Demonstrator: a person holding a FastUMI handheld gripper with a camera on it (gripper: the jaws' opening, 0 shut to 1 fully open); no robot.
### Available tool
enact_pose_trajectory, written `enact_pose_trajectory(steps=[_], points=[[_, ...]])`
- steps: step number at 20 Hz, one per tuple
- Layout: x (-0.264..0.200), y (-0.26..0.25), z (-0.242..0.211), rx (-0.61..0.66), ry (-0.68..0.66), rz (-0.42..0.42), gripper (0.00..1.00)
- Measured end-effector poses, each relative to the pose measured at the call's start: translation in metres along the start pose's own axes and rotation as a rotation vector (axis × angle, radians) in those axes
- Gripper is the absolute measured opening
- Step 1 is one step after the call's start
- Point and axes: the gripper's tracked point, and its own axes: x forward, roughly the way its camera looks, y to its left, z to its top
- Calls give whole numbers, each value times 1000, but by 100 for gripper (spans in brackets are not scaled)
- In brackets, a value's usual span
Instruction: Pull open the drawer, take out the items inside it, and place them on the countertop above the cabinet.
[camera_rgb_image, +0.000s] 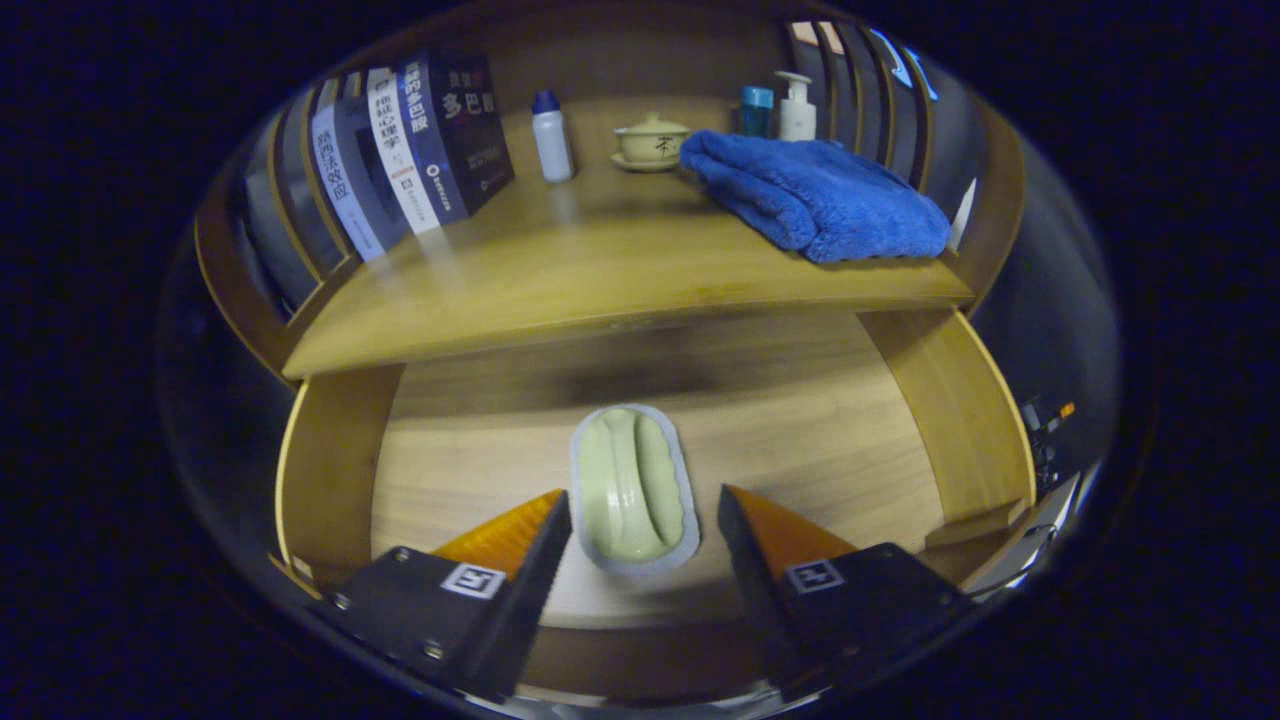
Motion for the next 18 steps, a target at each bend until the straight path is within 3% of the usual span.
enact_pose_trajectory(steps=[2, 5, 7, 13, 14, 18], points=[[7, 4, 0, -11, 18, 10, 73], [18, 5, -11, -41, 88, 8, 73], [24, 7, -9, -21, 56, 21, 23], [17, 6, -4, -183, -59, 24, 23], [16, 6, 2, -192, -68, 26, 11], [-5, 12, 12, -144, -152, 71, 11]])
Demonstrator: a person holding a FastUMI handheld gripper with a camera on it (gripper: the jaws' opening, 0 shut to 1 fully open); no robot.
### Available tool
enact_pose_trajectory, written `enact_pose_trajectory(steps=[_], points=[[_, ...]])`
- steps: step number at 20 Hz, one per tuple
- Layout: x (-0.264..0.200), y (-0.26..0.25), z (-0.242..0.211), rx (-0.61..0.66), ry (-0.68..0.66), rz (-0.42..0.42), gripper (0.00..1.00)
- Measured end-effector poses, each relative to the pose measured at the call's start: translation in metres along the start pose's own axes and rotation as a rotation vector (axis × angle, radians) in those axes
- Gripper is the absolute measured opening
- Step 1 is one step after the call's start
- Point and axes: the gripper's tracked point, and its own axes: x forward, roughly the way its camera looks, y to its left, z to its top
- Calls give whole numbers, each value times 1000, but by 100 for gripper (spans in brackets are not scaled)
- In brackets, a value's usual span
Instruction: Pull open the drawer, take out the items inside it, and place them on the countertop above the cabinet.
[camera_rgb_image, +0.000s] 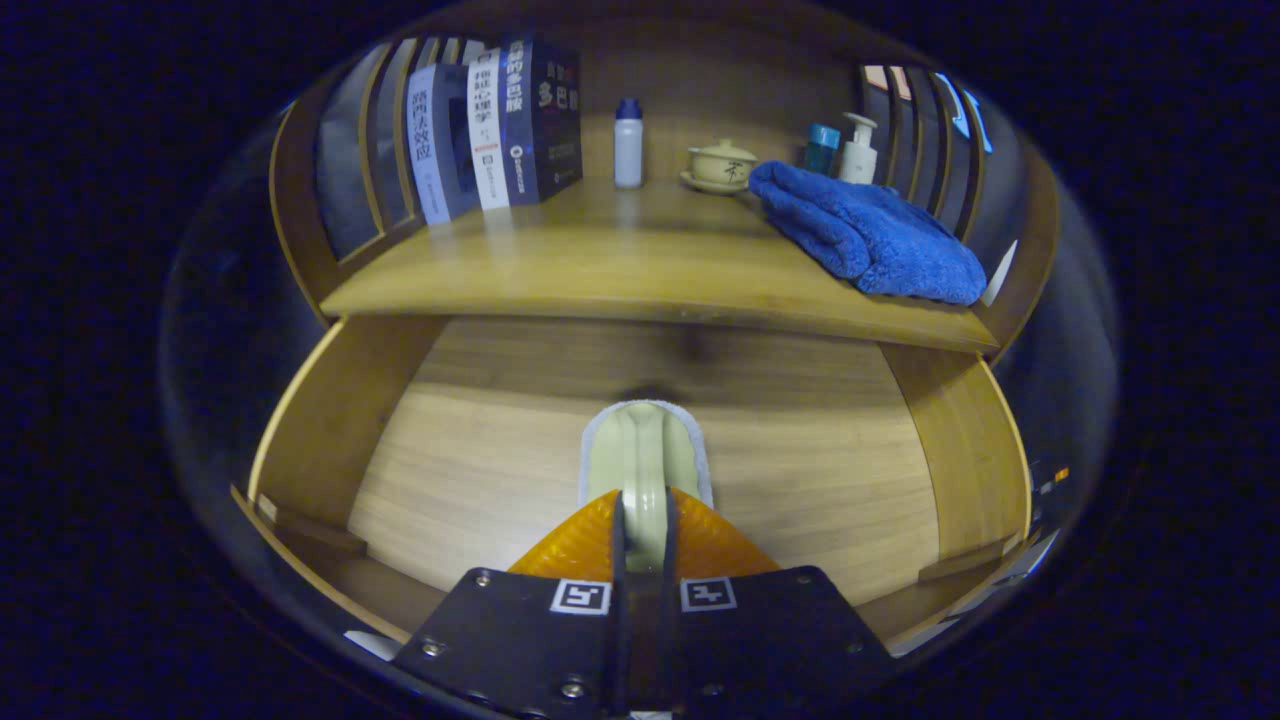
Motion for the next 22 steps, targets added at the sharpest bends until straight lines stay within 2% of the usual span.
enact_pose_trajectory(steps=[8, 15, 18, 22], points=[[-73, -13, 59, 81, -275, 30, 11], [-137, -13, 84, 41, -506, -25, 11], [-167, 0, 110, 95, -636, 29, 11], [-171, -2, 124, 89, -669, 18, 11]])
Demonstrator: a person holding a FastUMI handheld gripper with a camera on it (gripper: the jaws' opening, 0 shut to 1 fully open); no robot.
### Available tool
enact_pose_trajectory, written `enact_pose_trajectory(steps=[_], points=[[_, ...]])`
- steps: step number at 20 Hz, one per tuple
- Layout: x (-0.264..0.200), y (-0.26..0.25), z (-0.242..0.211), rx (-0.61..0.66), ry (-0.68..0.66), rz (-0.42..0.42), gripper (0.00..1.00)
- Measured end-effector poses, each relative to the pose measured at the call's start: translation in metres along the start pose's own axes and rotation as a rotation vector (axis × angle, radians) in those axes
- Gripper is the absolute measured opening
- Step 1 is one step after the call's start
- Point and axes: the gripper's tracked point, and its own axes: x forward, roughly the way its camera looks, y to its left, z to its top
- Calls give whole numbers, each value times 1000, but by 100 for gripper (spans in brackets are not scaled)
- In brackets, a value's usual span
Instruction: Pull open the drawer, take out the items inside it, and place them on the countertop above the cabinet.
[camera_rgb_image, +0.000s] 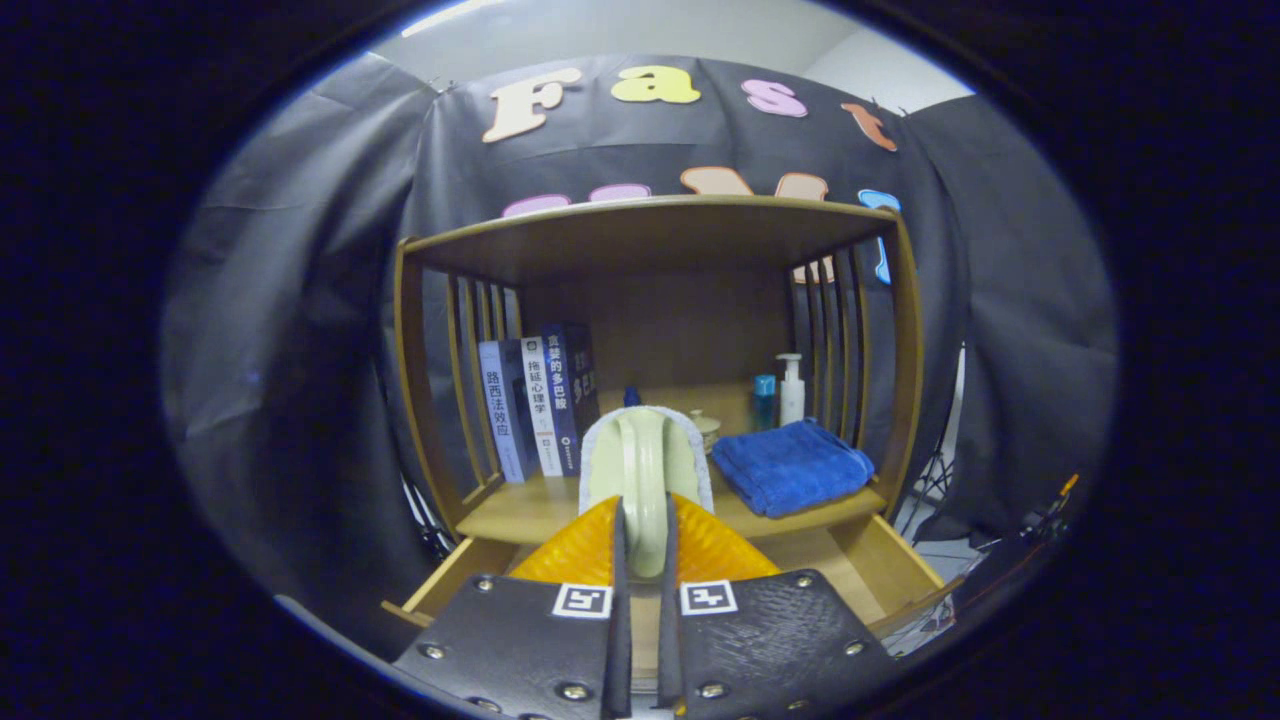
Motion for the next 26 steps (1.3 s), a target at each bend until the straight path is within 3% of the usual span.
enact_pose_trajectory(steps=[11, 16, 21, 26], points=[[104, -1, 21, -37, 58, -29, 11], [152, -17, -27, -73, 222, -75, 11], [173, -13, -88, -86, 409, -66, 11], [209, -15, -88, -89, 313, -85, 11]])
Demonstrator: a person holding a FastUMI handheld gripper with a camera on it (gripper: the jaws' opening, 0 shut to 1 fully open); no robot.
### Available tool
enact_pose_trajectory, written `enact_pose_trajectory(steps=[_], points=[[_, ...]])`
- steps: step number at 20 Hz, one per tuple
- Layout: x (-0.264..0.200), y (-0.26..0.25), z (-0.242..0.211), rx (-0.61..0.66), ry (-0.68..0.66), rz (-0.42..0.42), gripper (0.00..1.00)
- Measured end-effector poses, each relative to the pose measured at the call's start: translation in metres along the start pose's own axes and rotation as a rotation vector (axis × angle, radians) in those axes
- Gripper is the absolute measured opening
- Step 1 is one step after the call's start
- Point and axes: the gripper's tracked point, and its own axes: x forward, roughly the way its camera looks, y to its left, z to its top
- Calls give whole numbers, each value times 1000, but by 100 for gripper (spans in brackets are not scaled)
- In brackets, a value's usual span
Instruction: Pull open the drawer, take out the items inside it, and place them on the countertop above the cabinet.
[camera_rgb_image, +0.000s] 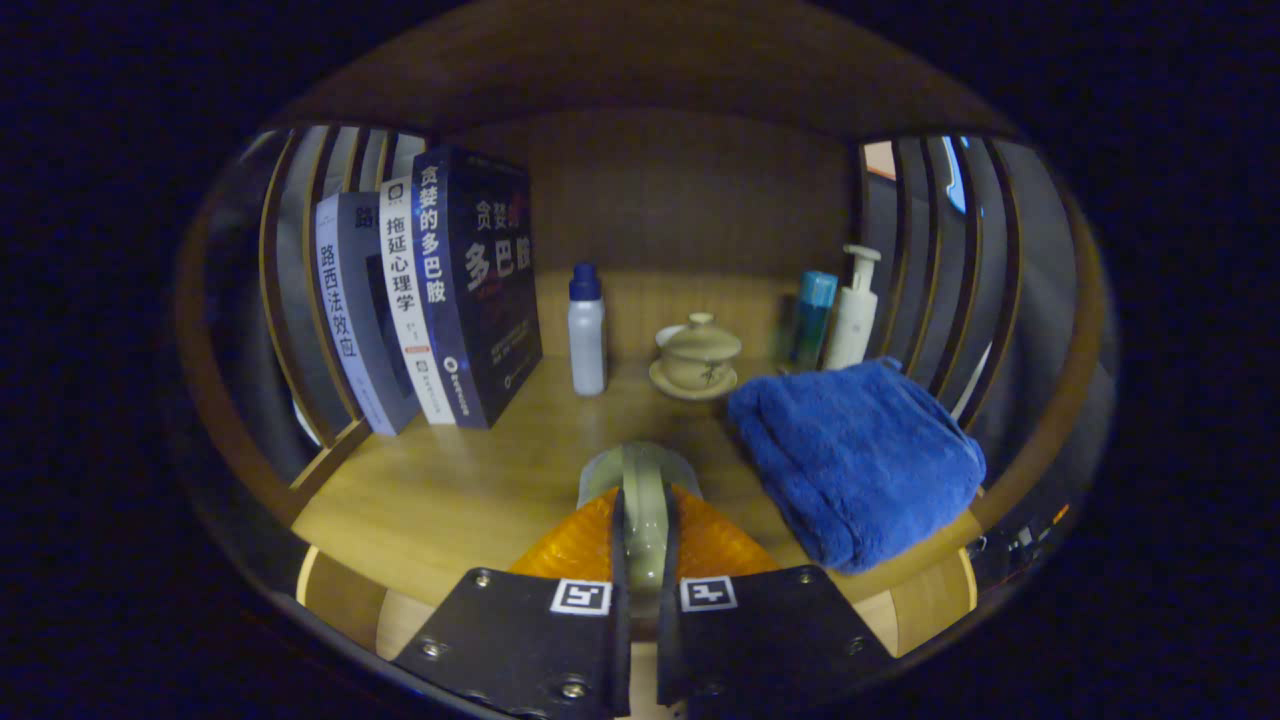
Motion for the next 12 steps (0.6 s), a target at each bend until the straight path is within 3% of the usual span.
enact_pose_trajectory(steps=[9, 11, 12], points=[[23, 1, 16, -20, -129, -65, 11], [23, 5, 19, -31, -150, -54, 12], [23, 5, 18, -26, -143, -39, 17]])
